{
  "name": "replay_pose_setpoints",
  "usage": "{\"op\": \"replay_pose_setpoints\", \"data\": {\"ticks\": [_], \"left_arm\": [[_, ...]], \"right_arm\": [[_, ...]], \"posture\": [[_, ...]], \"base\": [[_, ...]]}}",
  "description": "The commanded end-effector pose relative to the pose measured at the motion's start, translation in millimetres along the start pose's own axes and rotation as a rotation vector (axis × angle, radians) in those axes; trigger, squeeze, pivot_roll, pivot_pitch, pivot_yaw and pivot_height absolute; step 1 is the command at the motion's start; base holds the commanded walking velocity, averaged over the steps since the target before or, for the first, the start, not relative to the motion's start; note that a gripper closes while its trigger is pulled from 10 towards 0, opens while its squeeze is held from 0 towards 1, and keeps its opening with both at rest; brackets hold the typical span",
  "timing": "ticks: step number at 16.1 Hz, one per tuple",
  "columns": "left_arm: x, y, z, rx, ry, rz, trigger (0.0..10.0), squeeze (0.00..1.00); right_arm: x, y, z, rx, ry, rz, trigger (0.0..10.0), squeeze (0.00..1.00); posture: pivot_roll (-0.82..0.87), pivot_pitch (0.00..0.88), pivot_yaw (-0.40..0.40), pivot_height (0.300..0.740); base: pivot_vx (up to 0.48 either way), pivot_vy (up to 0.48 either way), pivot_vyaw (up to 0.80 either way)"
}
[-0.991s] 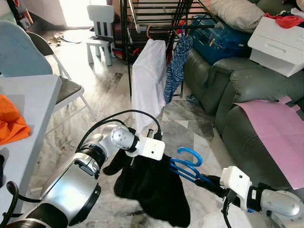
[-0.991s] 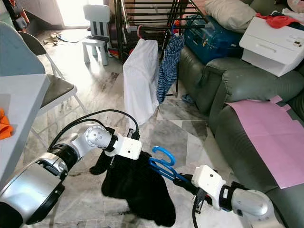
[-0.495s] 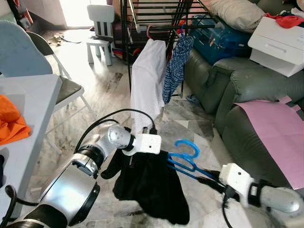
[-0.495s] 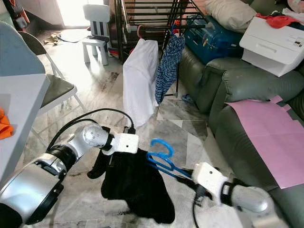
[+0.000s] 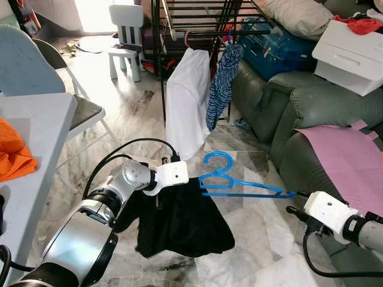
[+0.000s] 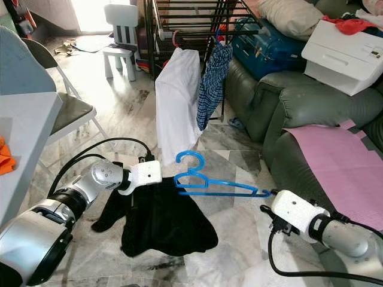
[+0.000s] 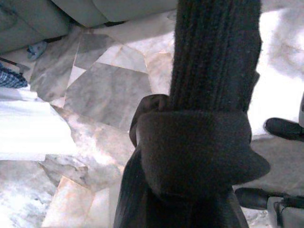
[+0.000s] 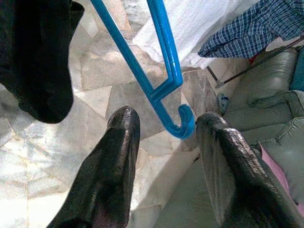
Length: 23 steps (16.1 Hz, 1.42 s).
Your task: Hang hanger
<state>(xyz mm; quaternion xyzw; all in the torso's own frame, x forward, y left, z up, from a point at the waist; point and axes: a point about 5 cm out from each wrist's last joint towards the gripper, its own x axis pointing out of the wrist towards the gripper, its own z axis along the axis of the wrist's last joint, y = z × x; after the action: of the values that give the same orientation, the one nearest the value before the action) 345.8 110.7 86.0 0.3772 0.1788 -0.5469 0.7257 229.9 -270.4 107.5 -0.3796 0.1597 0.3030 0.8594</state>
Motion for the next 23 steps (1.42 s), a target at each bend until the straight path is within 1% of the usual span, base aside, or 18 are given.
{"op": "replay_pose_setpoints", "data": {"ticks": [1,15,16,17,18,19,20,21,22,23], "left_arm": [[-1.9,3.9,3,-0.003,-0.019,0.020,0.0,0.00],[-1.9,3.9,3,-0.003,-0.019,0.020,0.0,0.00],[-2.1,4.5,2,-0.018,-0.021,0.035,0.0,0.00],[-2.1,4.5,2,-0.018,-0.021,0.035,0.0,0.00],[0.4,-0.3,1,-0.170,-0.131,0.066,0.0,0.00],[1.5,-1.9,1,-0.230,-0.179,0.081,0.0,0.00],[1.8,-1.8,2,-0.231,-0.183,0.081,0.0,0.00],[1.9,-1.4,3,-0.231,-0.186,0.084,0.0,0.00],[2.2,-1.2,3,-0.231,-0.186,0.086,0.0,0.00],[2.1,-1.0,3,-0.231,-0.184,0.089,0.0,0.00]], "right_arm": [[-2.3,-4.9,-2,-0.005,0.015,-0.018,10.0,1.00],[-2.3,-4.9,-2,-0.005,0.015,-0.018,10.0,1.00],[-2.8,-9.9,0,-0.018,0.014,-0.069,10.0,1.00],[-2.8,-9.9,0,-0.018,0.014,-0.069,10.0,1.00],[0.3,-40.3,34,0.115,-0.264,-0.503,10.0,1.00],[-0.7,-48.9,46,0.195,-0.368,-0.660,10.0,1.00],[1.8,-46.5,45,0.197,-0.355,-0.650,10.0,1.00],[4.2,-44.2,44,0.199,-0.341,-0.640,10.0,0.00],[10.0,-42.8,37,0.209,-0.251,-0.671,10.0,0.00],[11.5,-44.0,34,0.217,-0.218,-0.687,10.0,0.00]], "posture": [[-0.01,0.000,-0.017,0.740],[-0.01,0.000,-0.017,0.740],[-0.01,0.000,-0.017,0.740],[-0.01,0.000,-0.017,0.740],[0.00,0.000,-0.014,0.740],[0.00,0.000,-0.014,0.740],[0.00,0.000,-0.015,0.740],[0.00,0.000,-0.015,0.740],[0.00,0.000,-0.016,0.740],[-0.01,0.000,-0.015,0.740]], "base": [[0.000,0.000,0.00],[0.000,0.000,0.00],[0.000,0.000,0.00],[0.000,0.000,0.00],[0.000,0.000,0.00],[0.000,0.000,0.00],[0.000,0.000,0.00],[0.000,0.000,0.00],[0.000,0.000,0.00],[0.000,0.000,0.00]]}}
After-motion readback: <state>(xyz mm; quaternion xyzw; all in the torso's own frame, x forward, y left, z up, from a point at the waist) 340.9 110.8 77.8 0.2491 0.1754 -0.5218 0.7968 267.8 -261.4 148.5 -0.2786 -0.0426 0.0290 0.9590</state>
